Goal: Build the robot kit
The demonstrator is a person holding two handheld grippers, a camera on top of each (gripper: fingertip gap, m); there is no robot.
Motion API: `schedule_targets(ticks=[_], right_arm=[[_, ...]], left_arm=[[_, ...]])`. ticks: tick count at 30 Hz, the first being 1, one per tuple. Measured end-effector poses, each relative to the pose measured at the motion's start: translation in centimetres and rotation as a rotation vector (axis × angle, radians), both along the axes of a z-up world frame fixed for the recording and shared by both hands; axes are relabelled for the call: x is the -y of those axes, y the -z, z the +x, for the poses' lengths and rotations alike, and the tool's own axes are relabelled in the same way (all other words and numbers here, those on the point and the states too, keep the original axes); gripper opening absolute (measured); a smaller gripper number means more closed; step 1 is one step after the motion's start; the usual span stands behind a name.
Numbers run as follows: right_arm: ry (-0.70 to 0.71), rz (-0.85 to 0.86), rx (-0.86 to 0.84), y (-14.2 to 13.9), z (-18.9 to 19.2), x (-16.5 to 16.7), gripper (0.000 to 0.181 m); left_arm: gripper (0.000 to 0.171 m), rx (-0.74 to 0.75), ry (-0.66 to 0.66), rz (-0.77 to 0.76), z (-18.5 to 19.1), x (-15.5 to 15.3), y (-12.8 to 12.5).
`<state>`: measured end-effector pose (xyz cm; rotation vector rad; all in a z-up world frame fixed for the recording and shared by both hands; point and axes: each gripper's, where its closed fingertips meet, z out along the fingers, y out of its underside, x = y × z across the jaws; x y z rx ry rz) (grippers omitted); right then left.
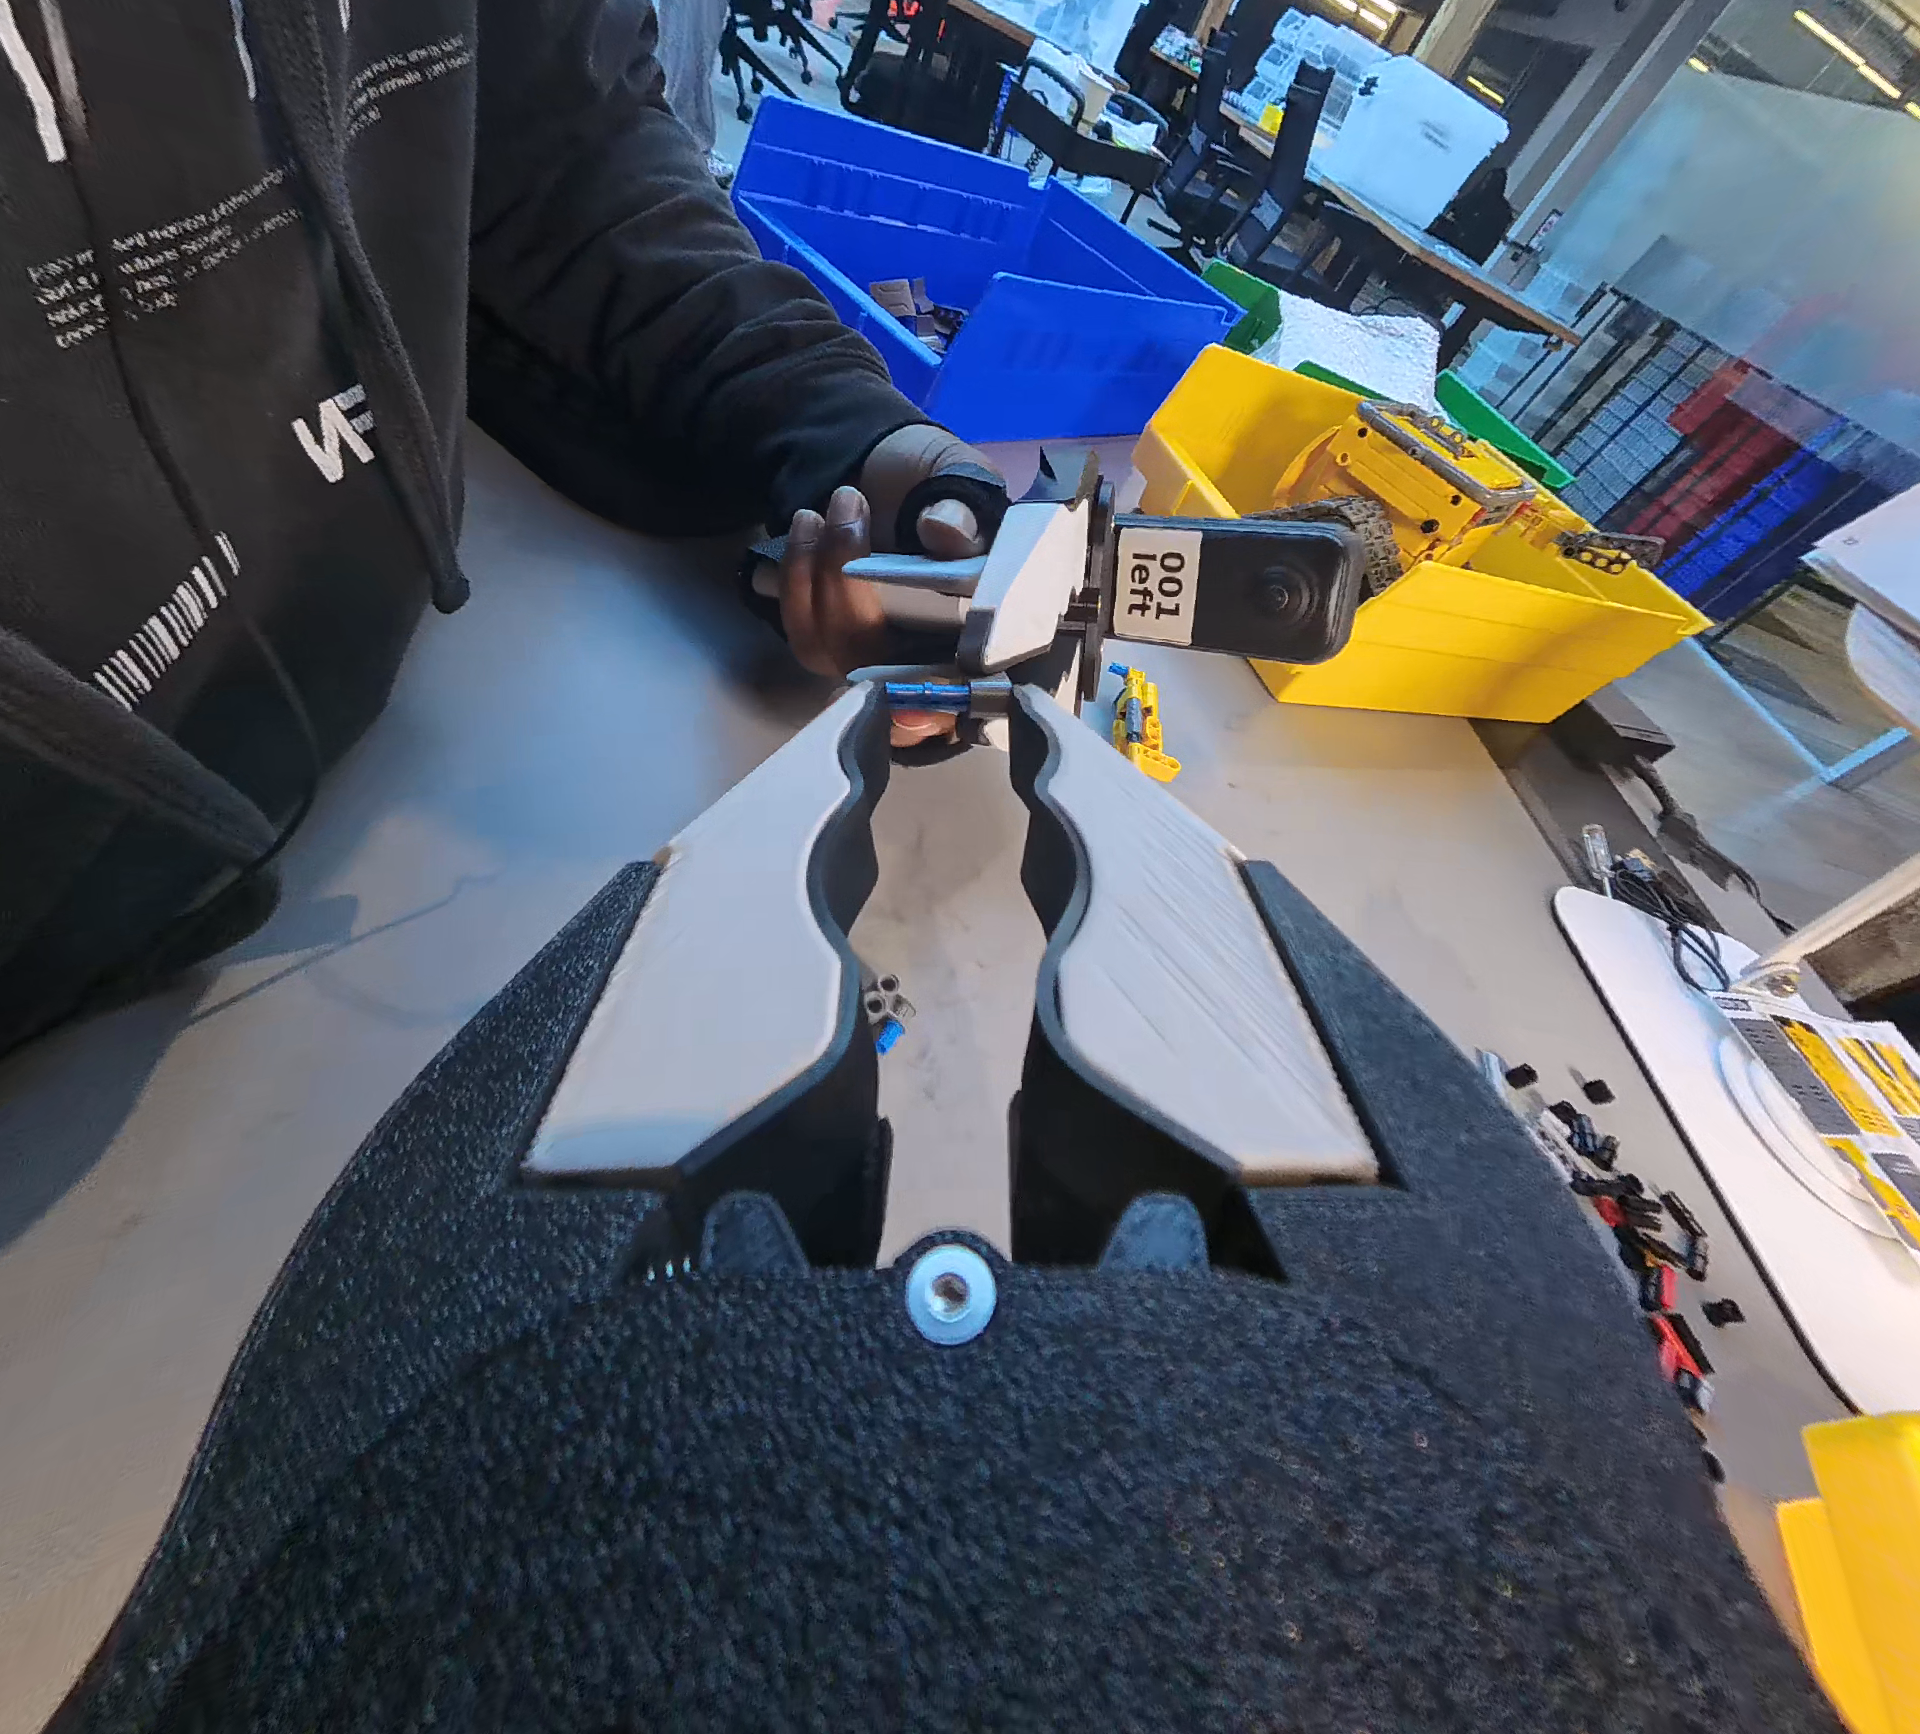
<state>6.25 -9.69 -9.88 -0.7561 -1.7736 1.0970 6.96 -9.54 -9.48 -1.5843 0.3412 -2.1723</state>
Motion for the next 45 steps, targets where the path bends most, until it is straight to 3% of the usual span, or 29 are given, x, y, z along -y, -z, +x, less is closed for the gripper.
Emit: schedule_targets(ticks=[9, 22, 32, 34, 35, 39, 45], right_arm=[[0.013, -0.110, 0.000, 0.0, -0.4, -0.8, 0.022], [0.024, 0.008, 0.005, -0.3, -0.1, -0.3, 0.022], [-0.055, -0.078, 0.026, -0.3, 0.5, 0.5, 0.022], [-0.057, -0.112, 0.069, 0.1, 0.4, 0.3, 0.029], [-0.051, -0.134, 0.083, 0.1, 0.2, 0.2, 0.043], [-0.040, -0.053, 0.074, -0.2, 0.4, 0.6, 0.023], [-0.015, -0.019, 0.073, -0.2, 0.4, 0.4, 0.023]], left_arm=[[0.007, 0.027, -0.028, -0.038, -0.5, -0.9, 0.0], [0.008, 0.007, -0.020, 0.008, 0.0, -0.1, -0.4], [0.008, 0.015, 0.022, 0.001, 0.5, 0.5, -0.3], [0.007, -0.012, 0.030, 0.020, 0.8, 0.7, 0.0], [0.007, -0.014, 0.039, 0.028, 1.1, 1.0, -0.1], [0.008, -0.017, 0.009, 0.048, 0.6, 0.6, -0.4], [0.008, -0.033, 0.003, 0.070, 0.5, 0.7, -0.4]])
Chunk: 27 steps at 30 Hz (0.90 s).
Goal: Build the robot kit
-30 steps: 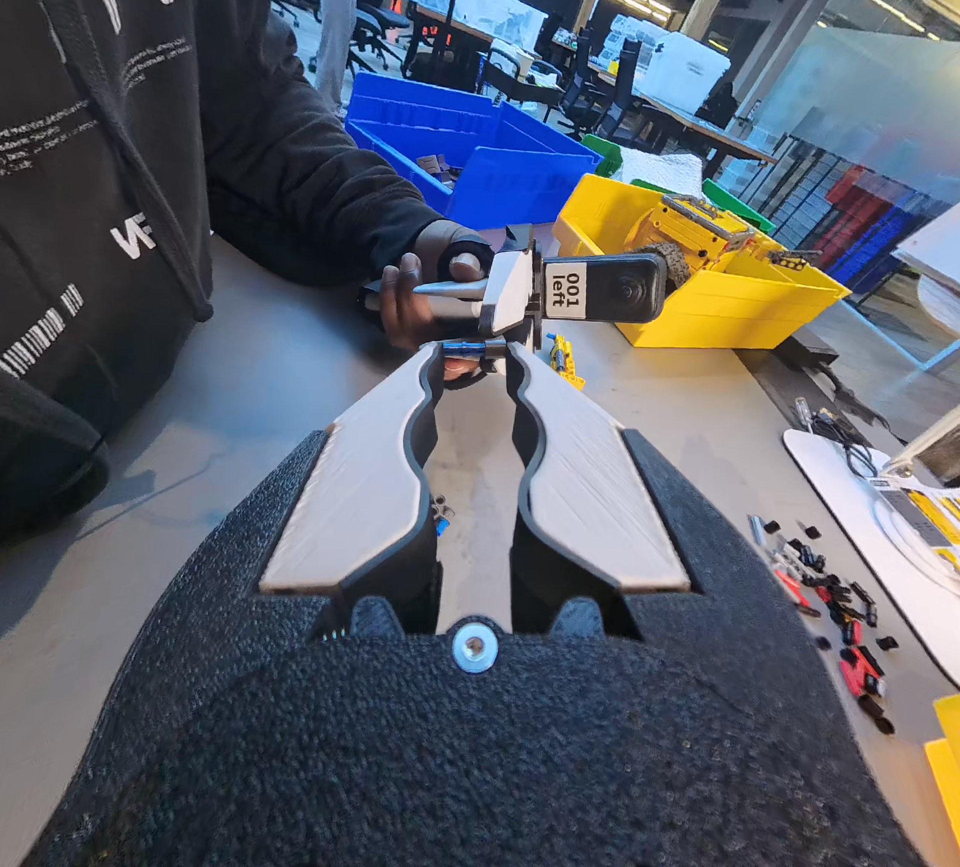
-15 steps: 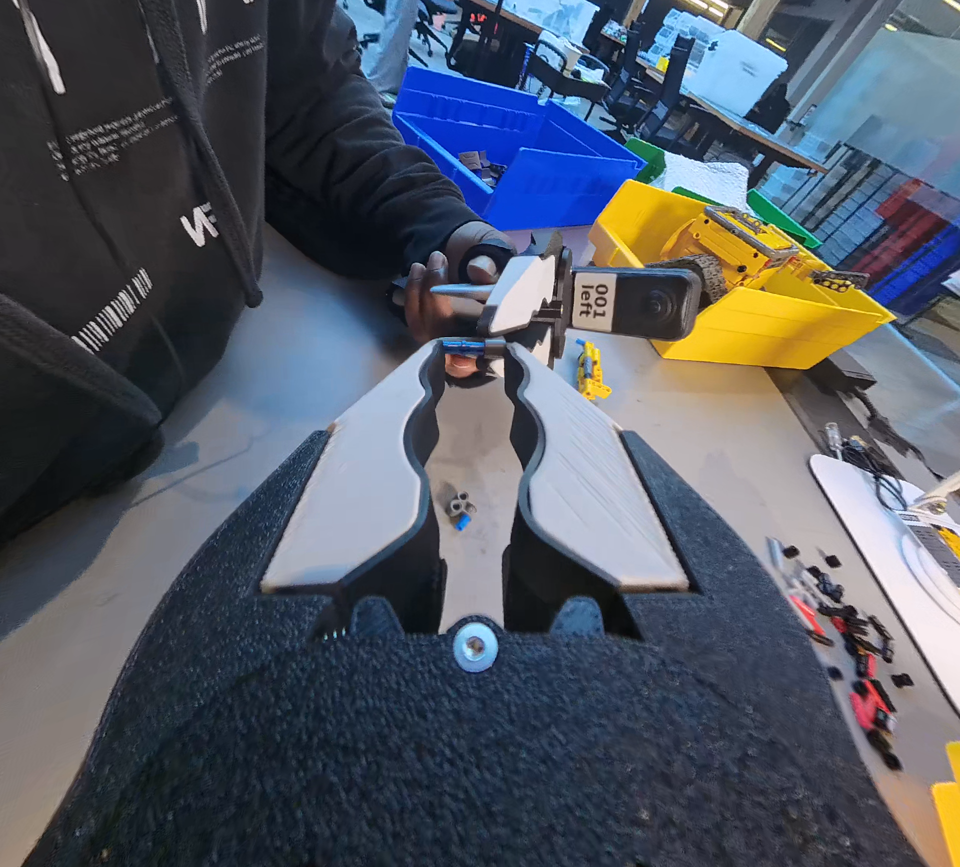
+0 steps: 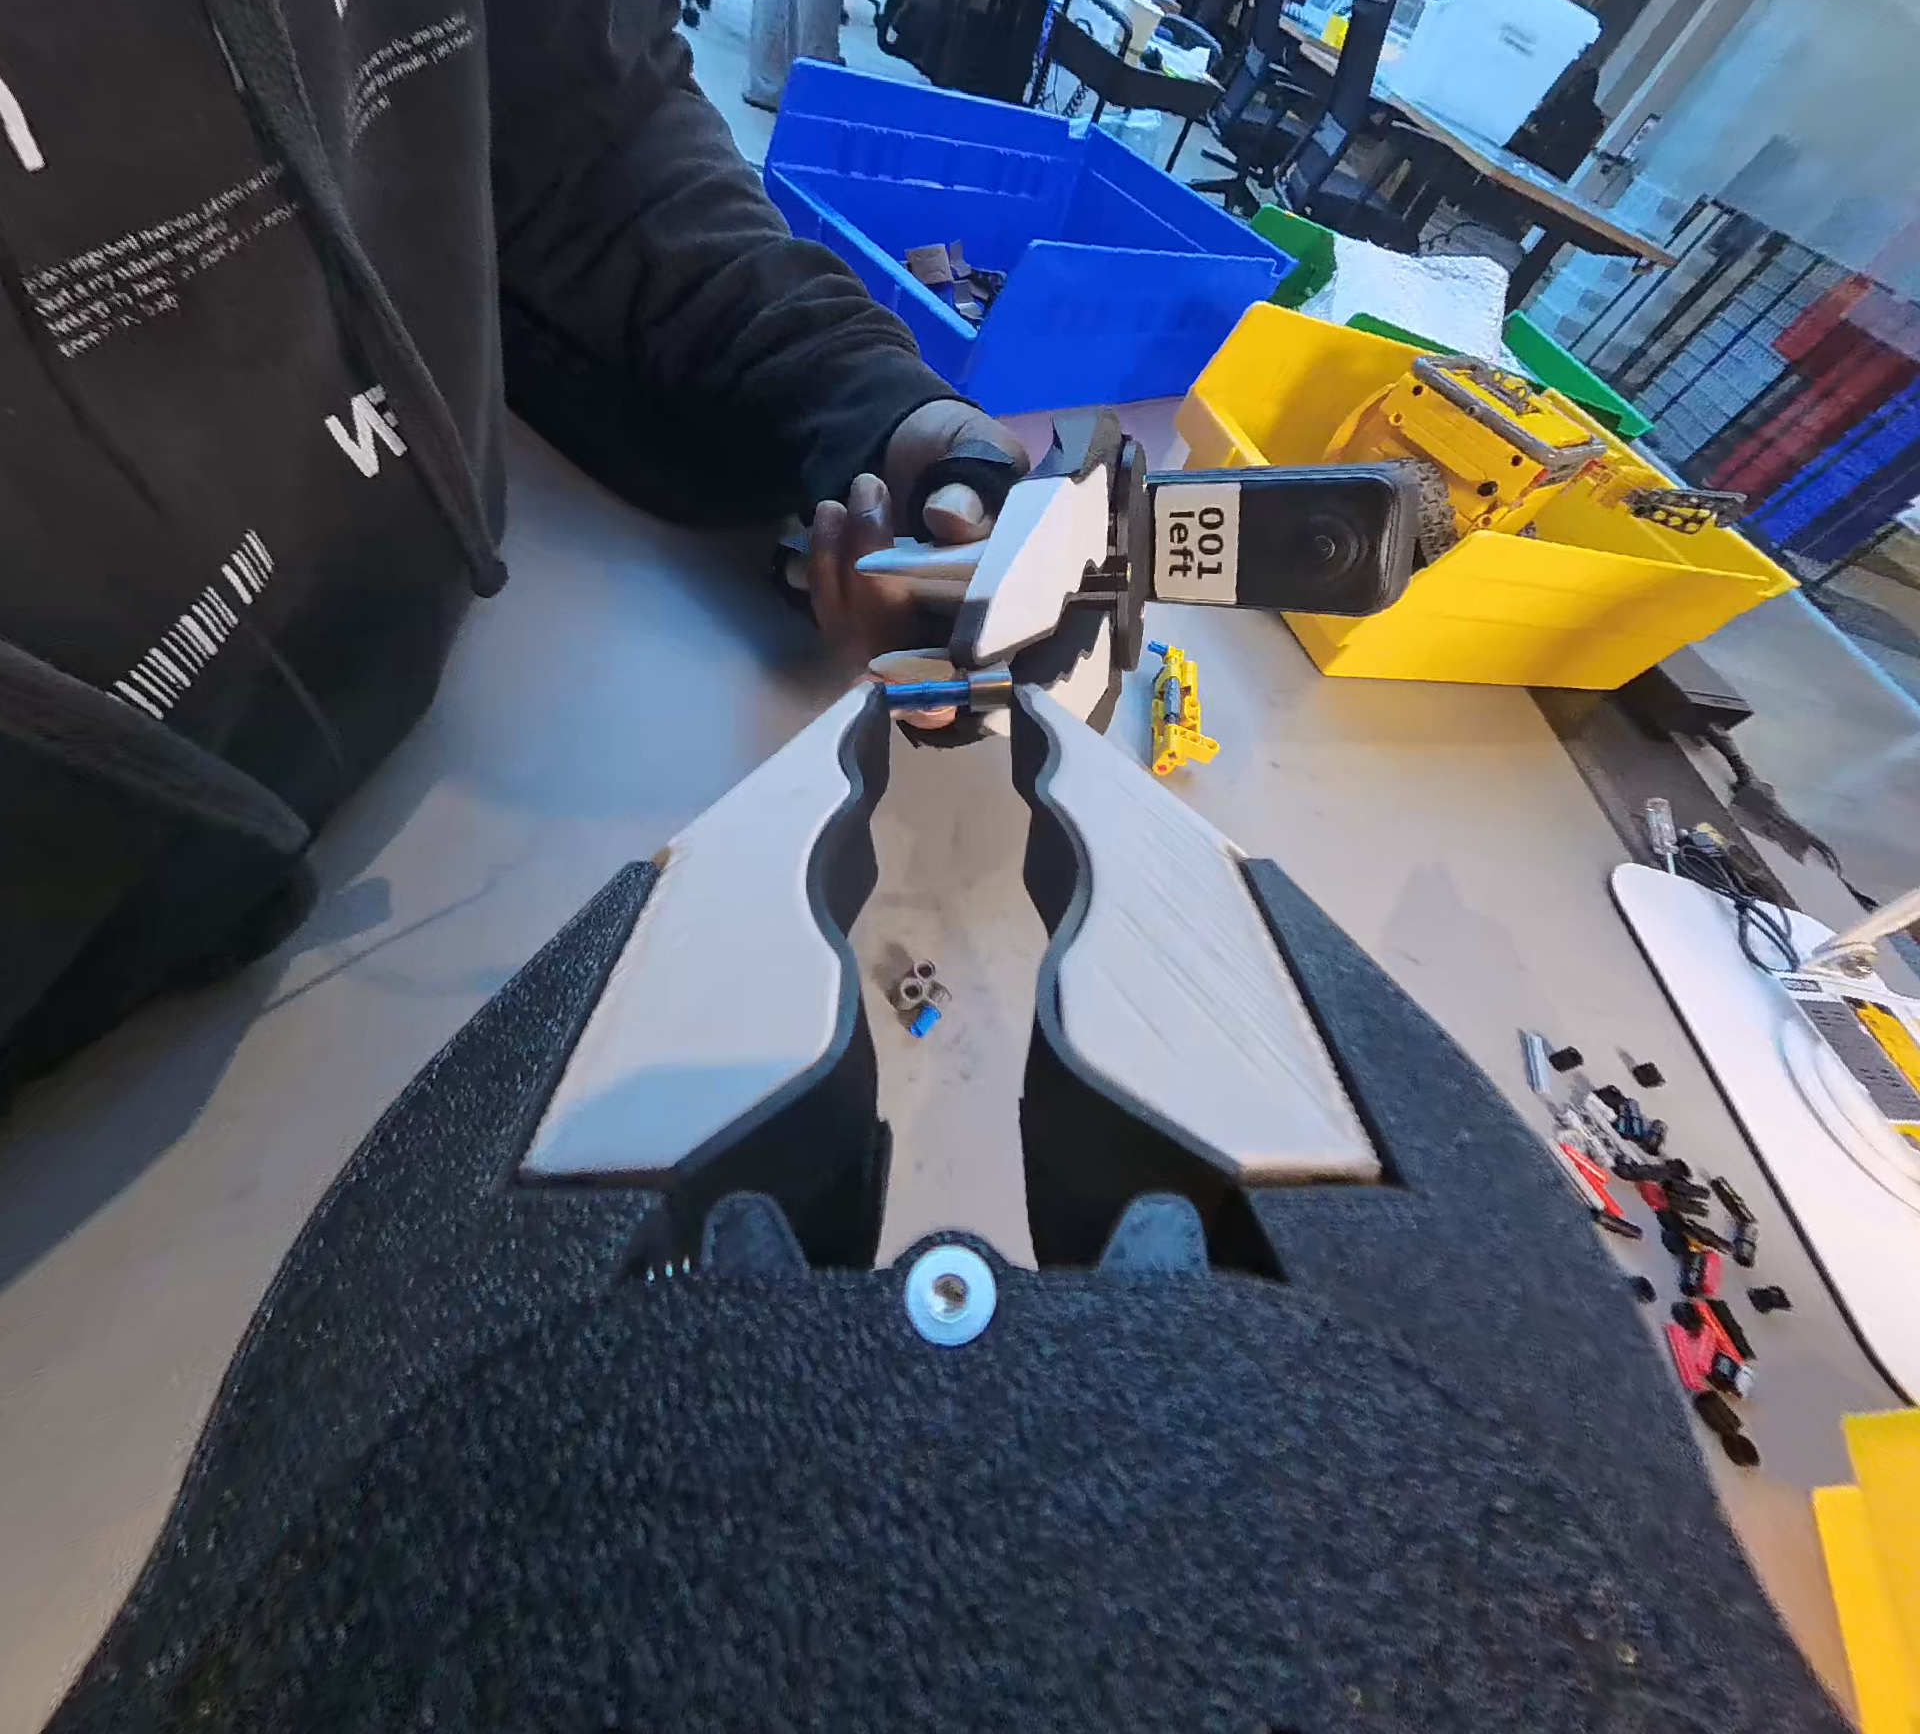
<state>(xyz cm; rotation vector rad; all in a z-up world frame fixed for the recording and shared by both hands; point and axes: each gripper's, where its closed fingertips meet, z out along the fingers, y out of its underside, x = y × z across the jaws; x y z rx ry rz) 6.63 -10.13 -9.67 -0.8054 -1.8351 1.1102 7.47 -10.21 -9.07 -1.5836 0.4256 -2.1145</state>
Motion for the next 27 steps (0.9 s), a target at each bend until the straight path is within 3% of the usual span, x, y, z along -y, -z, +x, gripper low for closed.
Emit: schedule_targets(ticks=[6, 13, 19, 22, 25, 27], right_arm=[[-0.027, -0.006, 0.000, -0.1, 0.3, 0.4, 0.022], [-0.074, -0.153, -0.004, -0.6, 0.3, 0.9, 0.022], [-0.100, -0.229, -0.097, -2.5, 0.0, 1.8, 0.024], [0.004, -0.129, -0.071, -1.8, -0.4, 0.2, 0.023], [0.165, 0.114, -0.052, -1.0, -0.8, -2.1, 0.023], [0.264, 0.258, -0.055, -0.9, -1.1, -3.3, 0.023]], left_arm=[[0.006, 0.006, 0.023, 0.006, 0.3, 0.4, -0.1], [0.007, 0.037, 0.037, 0.016, 0.2, 0.6, -0.6], [0.007, 0.116, 0.059, 0.111, 0.0, 1.3, -2.6], [0.015, 0.023, -0.060, 0.090, -0.5, -0.7, -1.3], [0.021, -0.194, -0.275, 0.141, -2.0, -3.6, 0.7], [0.026, -0.266, -0.357, 0.184, -2.8, -4.3, 0.6]])
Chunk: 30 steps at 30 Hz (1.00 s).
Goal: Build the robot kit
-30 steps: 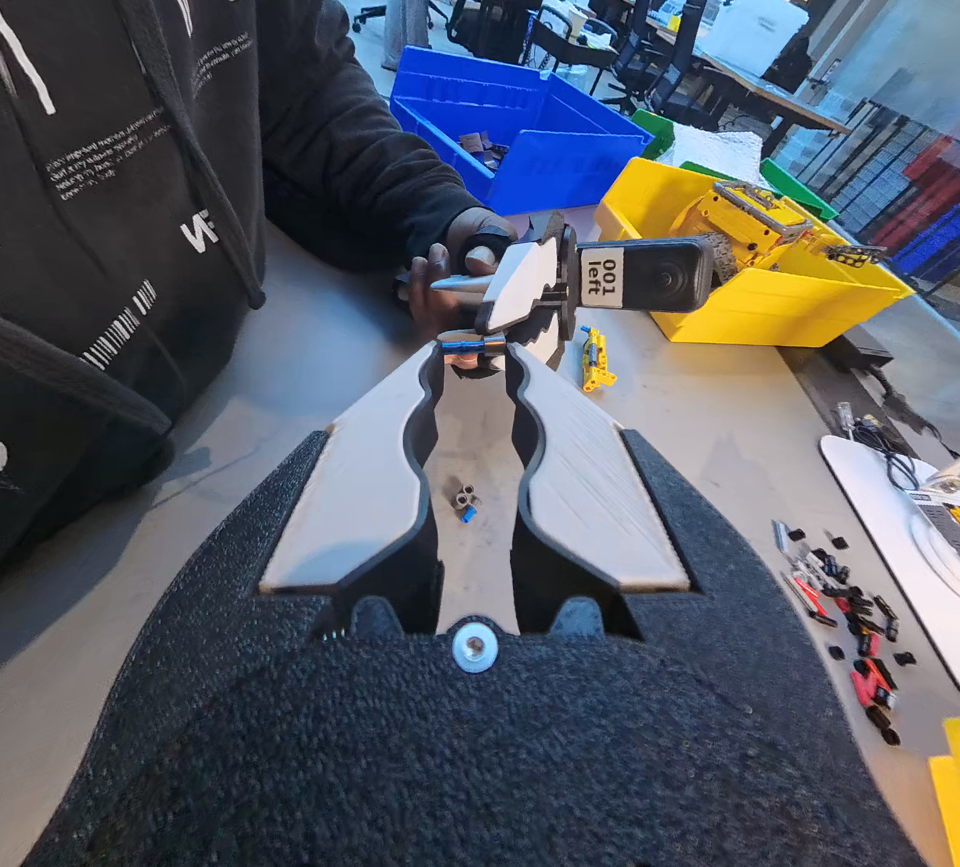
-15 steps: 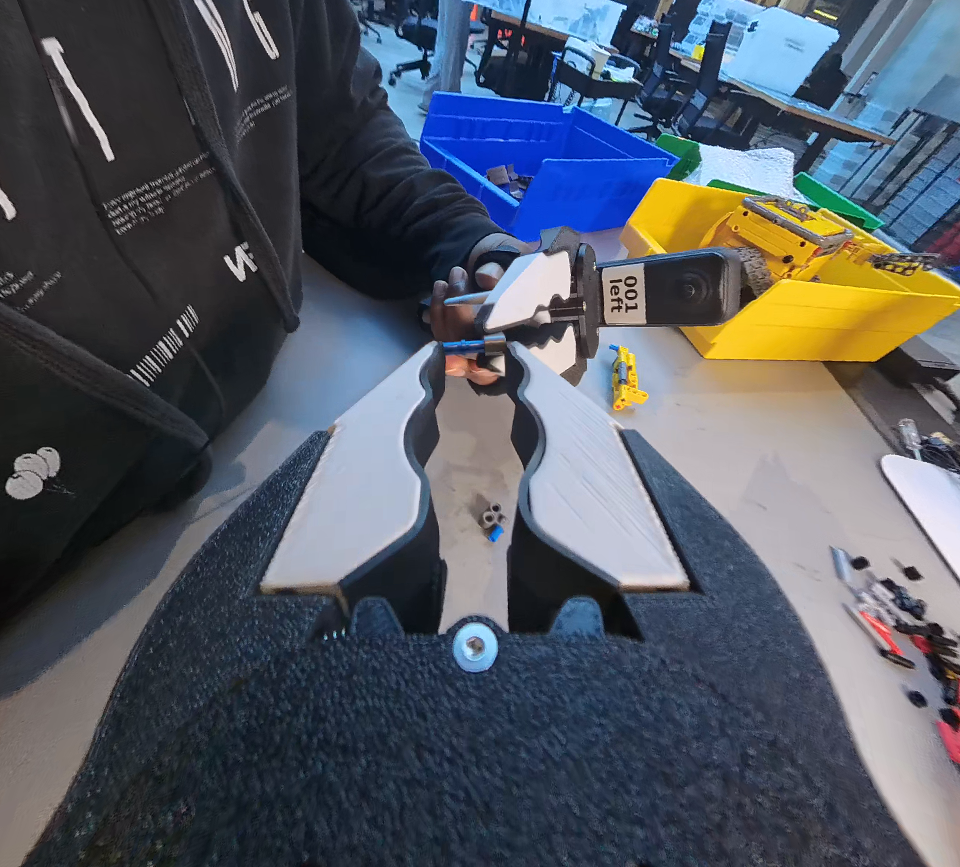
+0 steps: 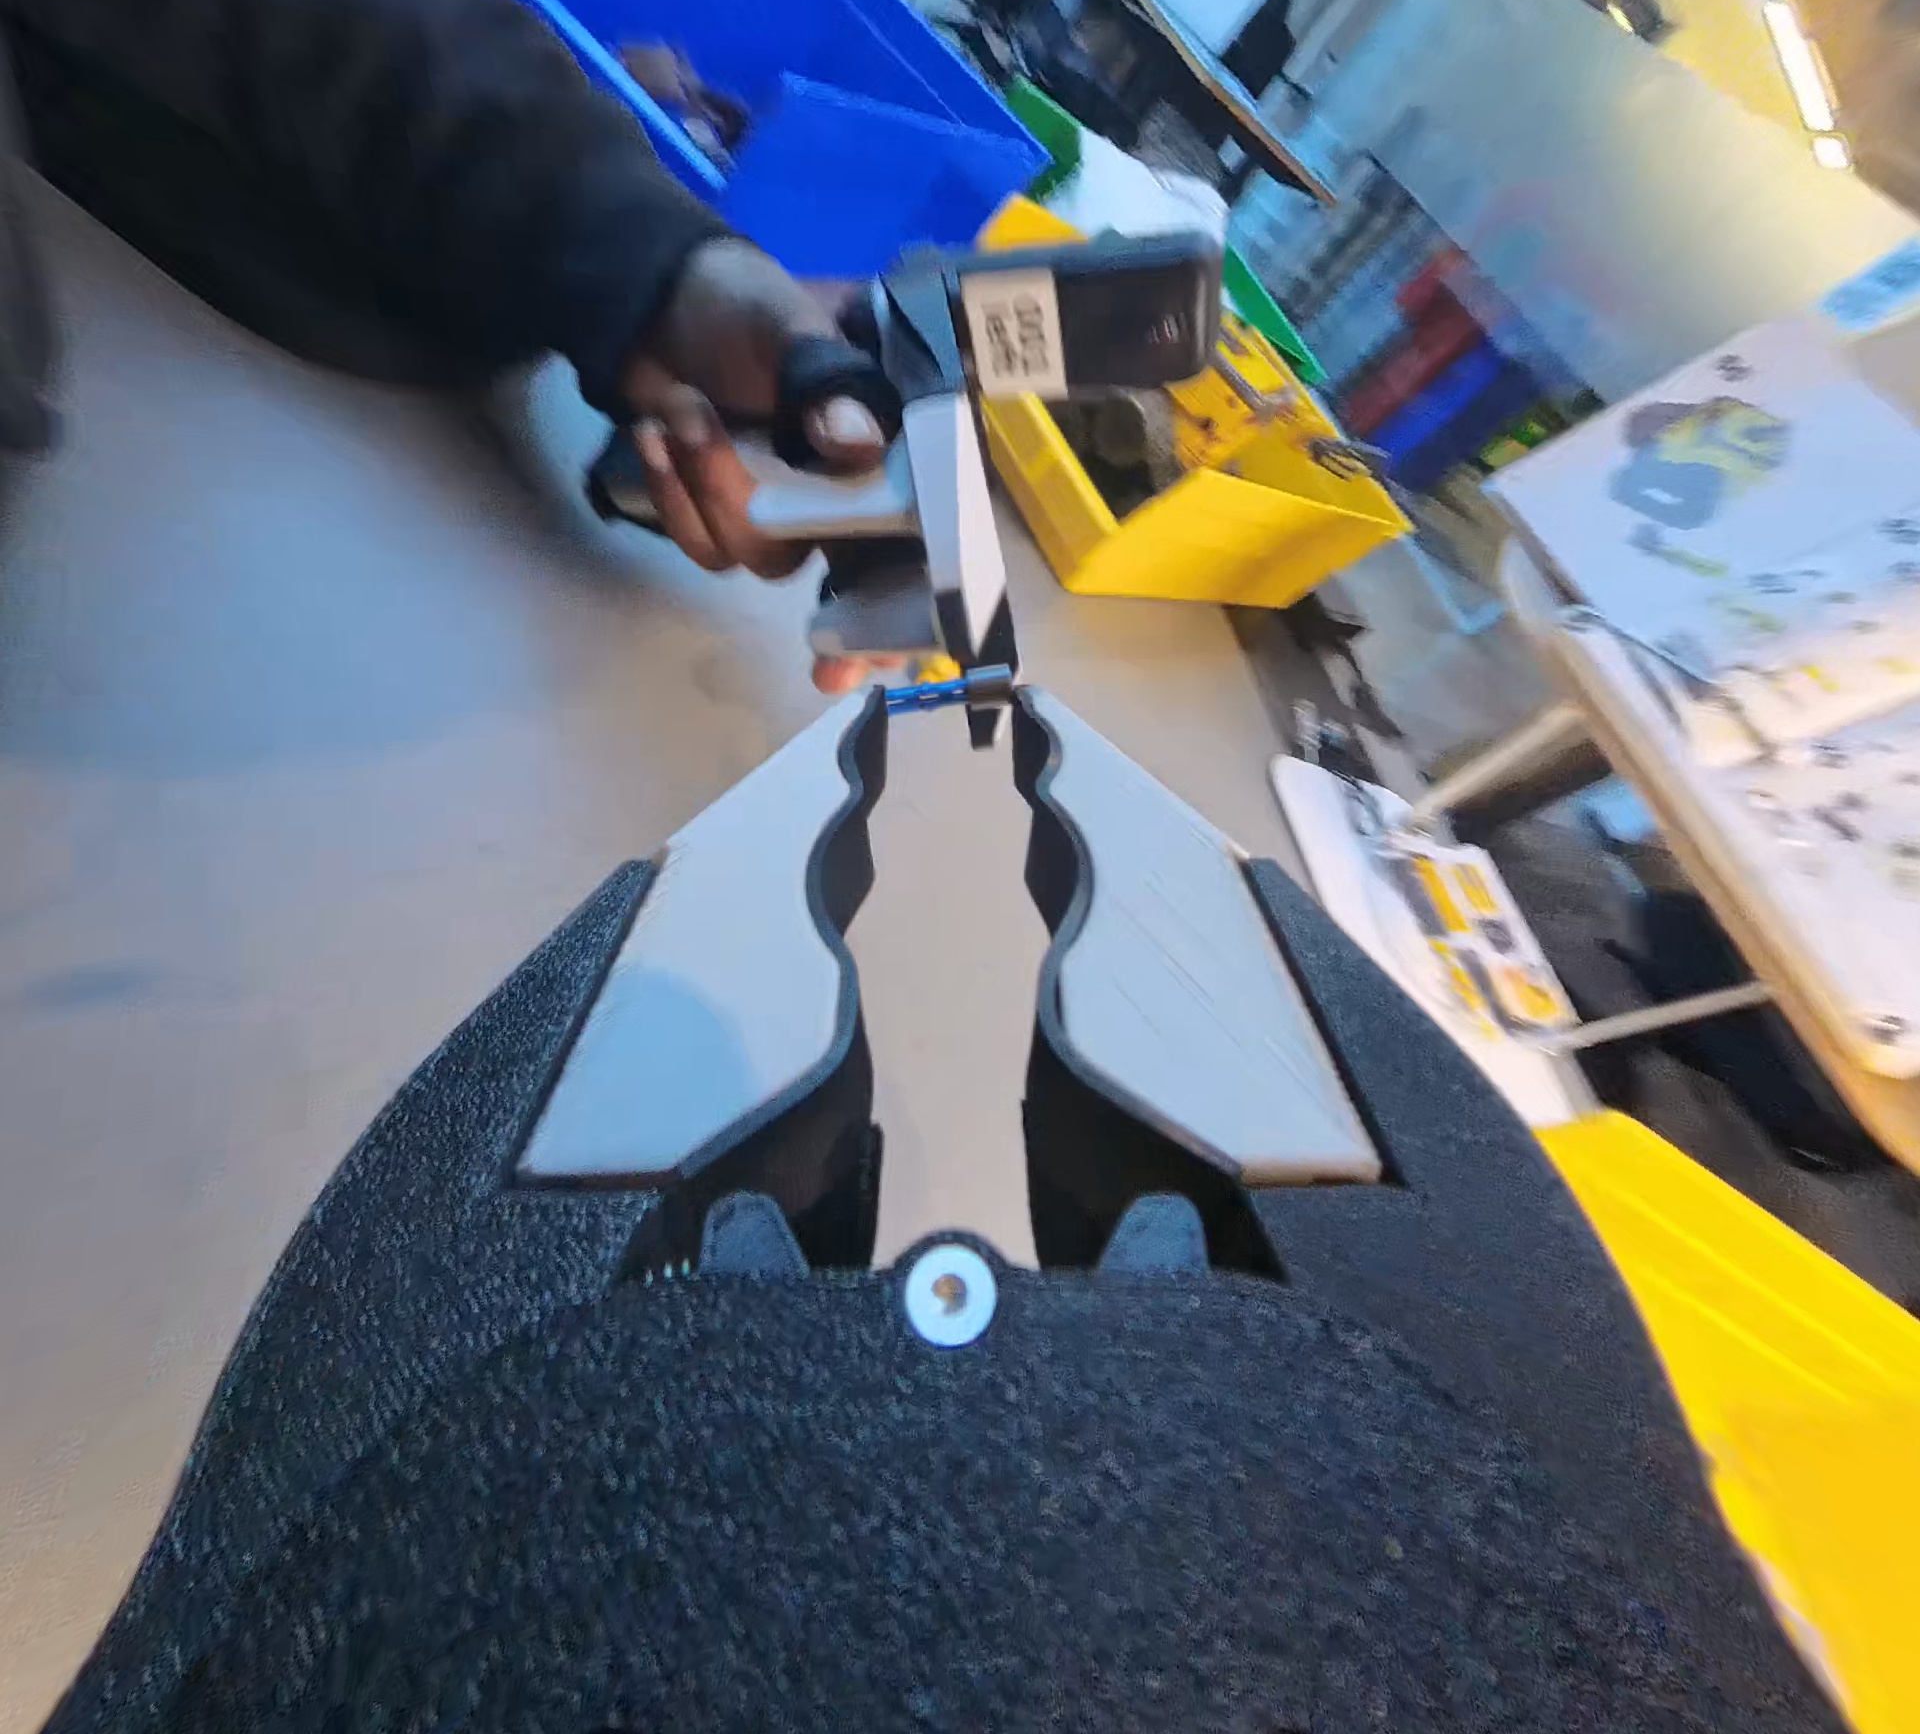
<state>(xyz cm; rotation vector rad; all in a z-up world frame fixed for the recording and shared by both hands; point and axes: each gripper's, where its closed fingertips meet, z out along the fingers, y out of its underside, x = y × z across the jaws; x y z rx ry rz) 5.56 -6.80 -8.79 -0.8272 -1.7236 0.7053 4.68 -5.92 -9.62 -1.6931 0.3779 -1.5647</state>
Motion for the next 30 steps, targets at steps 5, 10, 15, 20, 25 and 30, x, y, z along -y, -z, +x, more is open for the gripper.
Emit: schedule_targets(ticks=[5, 10, 15, 20, 25, 30], right_arm=[[0.127, 0.234, 0.041, 1.5, -1.0, -1.2, 0.024], [0.097, 0.230, 0.008, 1.3, -1.1, -0.5, 0.024], [-0.044, 0.067, -0.154, -1.0, -0.8, 1.8, 0.027], [-0.098, 0.017, -0.219, -2.3, -0.7, 3.2, 0.026], [-0.077, 0.042, -0.193, -1.9, -0.7, 2.8, 0.023], [-0.027, 0.122, -0.134, -0.8, -0.9, 1.8, 0.023]], left_arm=[[0.025, -0.141, -0.102, 0.071, 1.0, -0.3, 0.0], [0.014, -0.171, -0.123, 0.135, 1.2, -0.1, -0.8], [0.014, 0.141, 0.093, 0.065, 1.5, 2.2, -3.2], [0.014, 0.318, 0.216, 0.037, 1.7, 3.5, -4.5], [0.020, 0.277, 0.179, 0.029, 1.6, 3.0, -3.9], [0.015, 0.108, 0.114, 0.069, 1.9, 2.4, -2.5]])
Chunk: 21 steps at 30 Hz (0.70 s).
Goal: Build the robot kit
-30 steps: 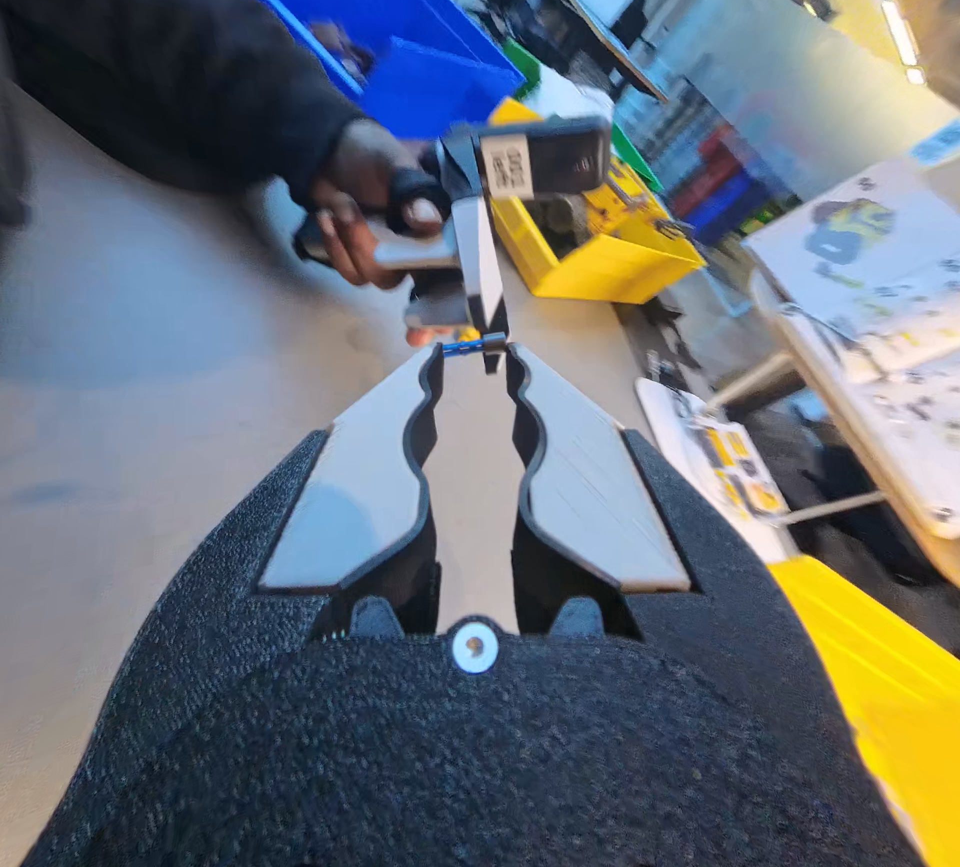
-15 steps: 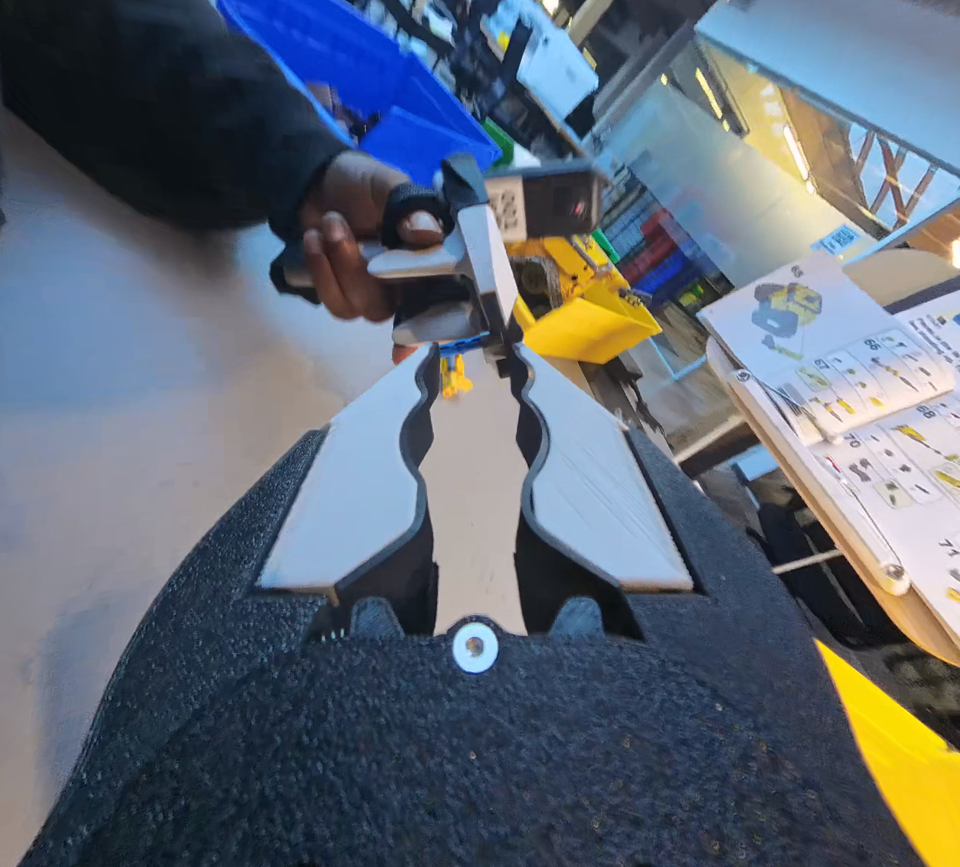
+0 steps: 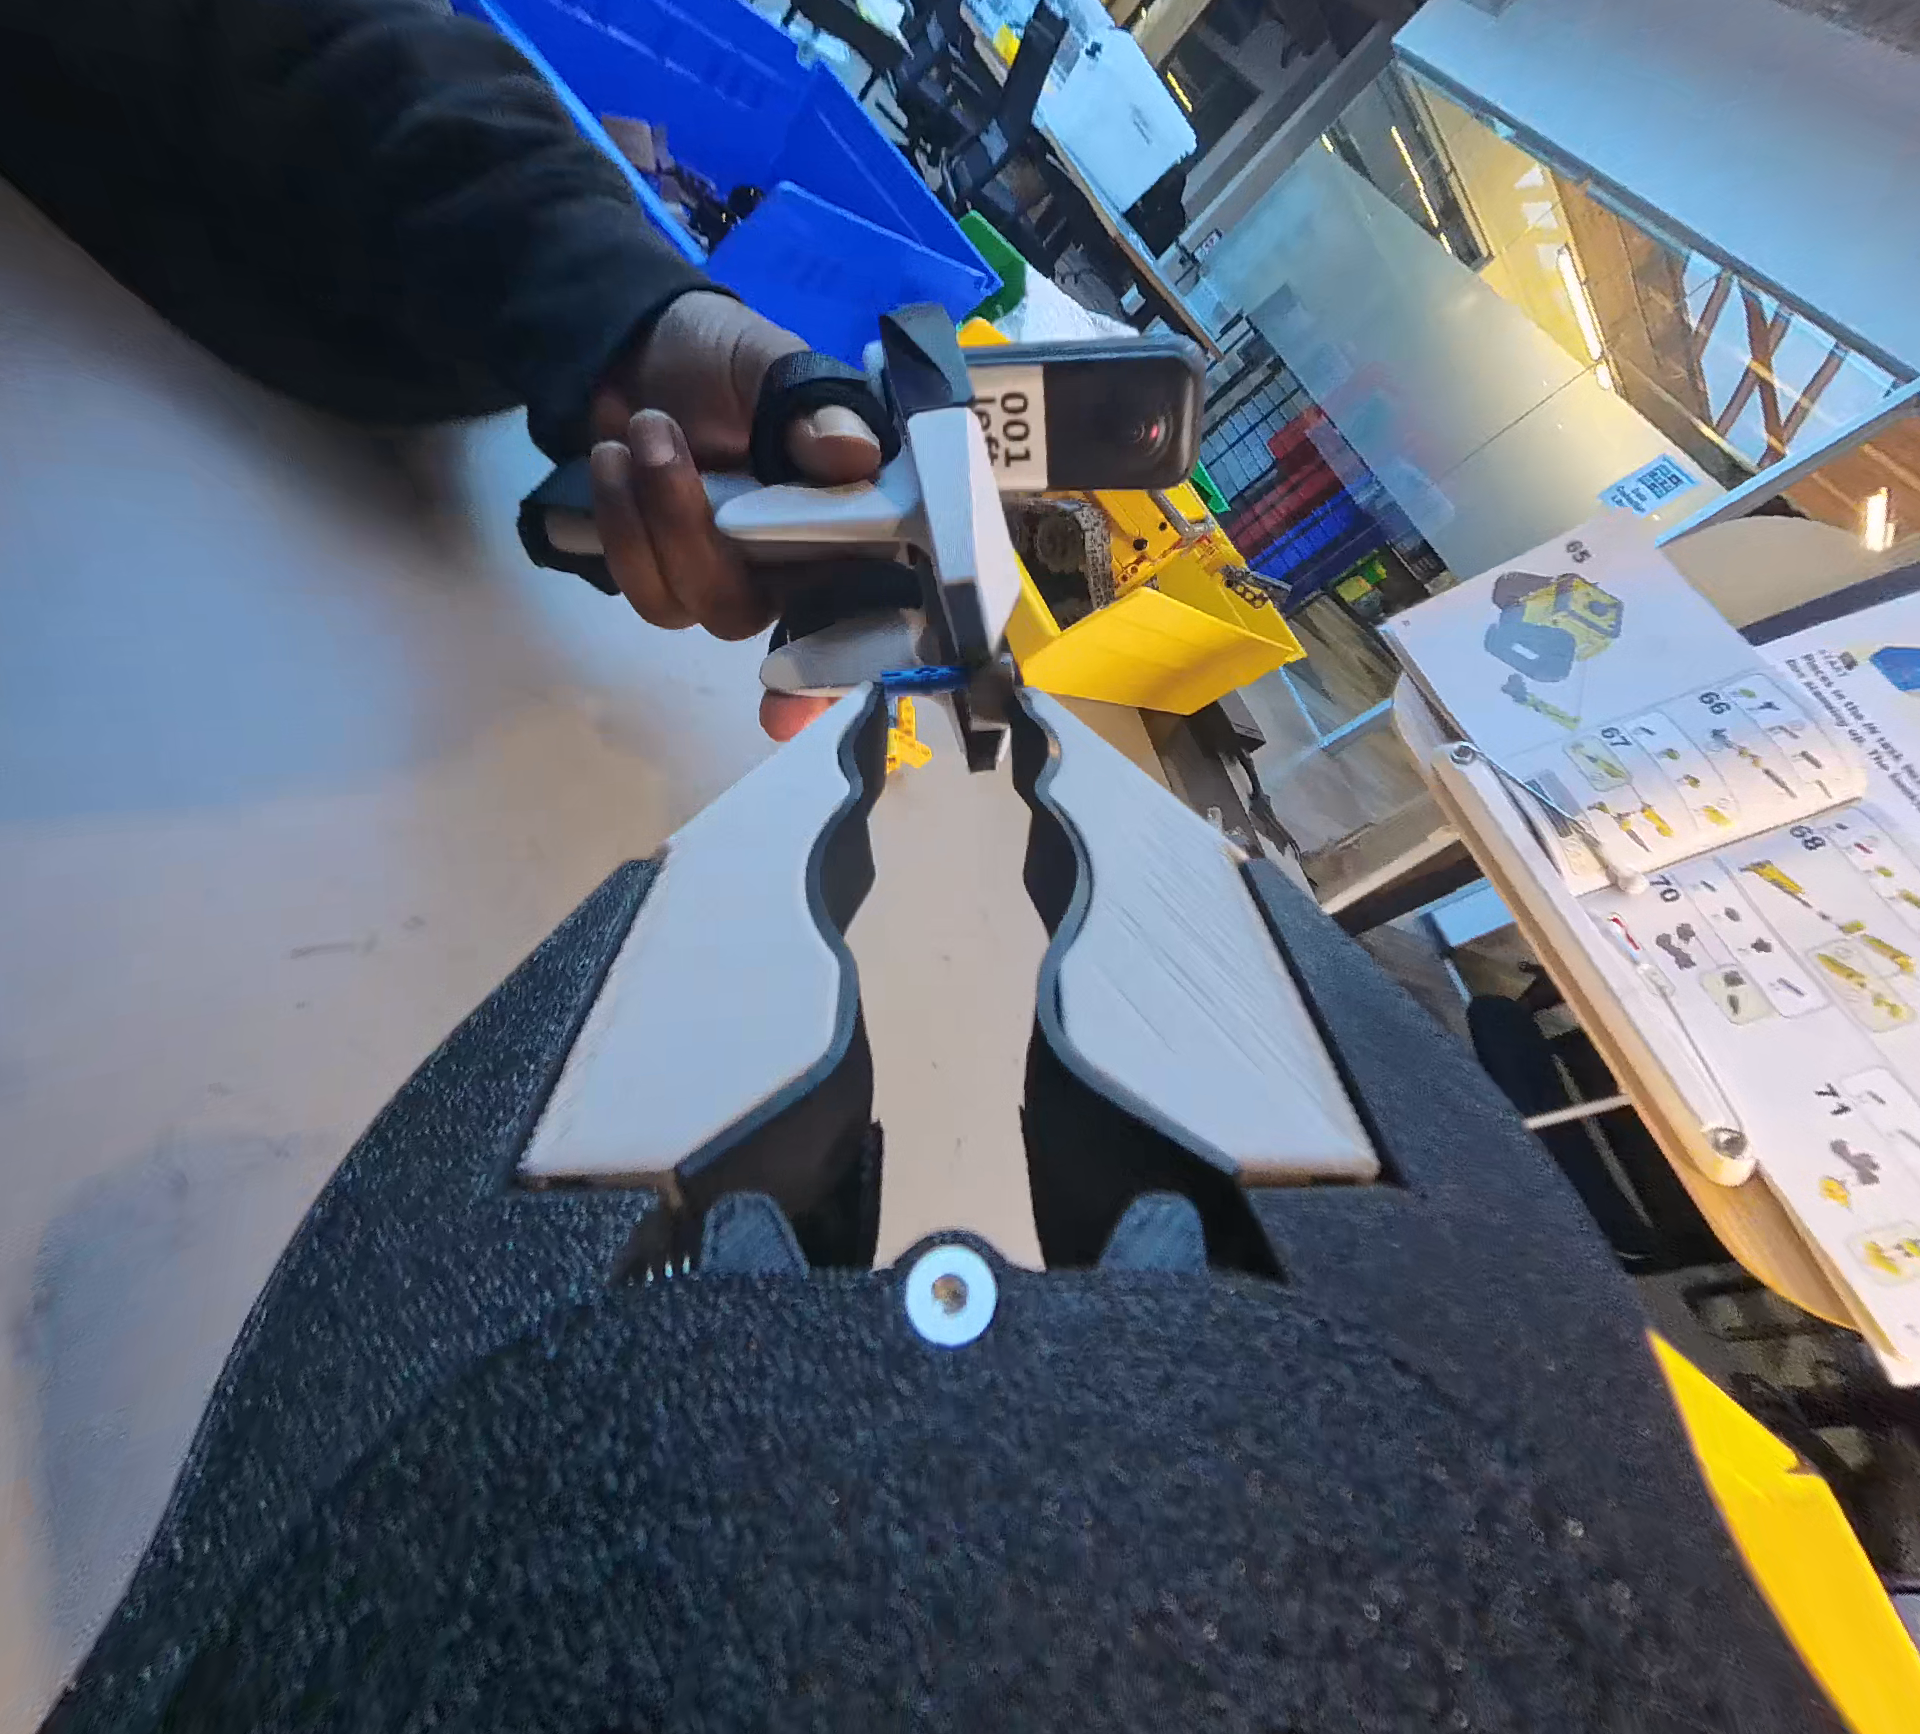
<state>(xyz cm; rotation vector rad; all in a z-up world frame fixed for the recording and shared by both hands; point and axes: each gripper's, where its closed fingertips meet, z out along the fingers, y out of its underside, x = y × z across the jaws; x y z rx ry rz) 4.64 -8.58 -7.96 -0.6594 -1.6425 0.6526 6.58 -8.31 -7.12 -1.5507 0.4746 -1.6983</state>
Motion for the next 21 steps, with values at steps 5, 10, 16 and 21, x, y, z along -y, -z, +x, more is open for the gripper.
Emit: schedule_targets(ticks=[5, 10, 16, 21], right_arm=[[-0.006, -0.010, -0.010, -0.2, 0.0, 0.3, 0.023], [-0.041, -0.084, -0.043, -1.0, 0.1, 0.9, 0.022], [-0.046, -0.159, -0.036, -1.1, 0.1, 0.7, 0.021], [-0.056, -0.258, -0.029, -1.5, 0.2, 0.5, 0.019]], left_arm=[[0.015, 0.035, 0.027, 0.009, 0.1, 0.4, -0.3], [0.015, 0.122, 0.075, -0.012, 0.2, 1.0, -1.0], [0.016, 0.190, 0.076, -0.056, 0.2, 0.7, -1.1], [0.015, 0.222, 0.066, -0.066, 0.3, 0.6, -1.3]])
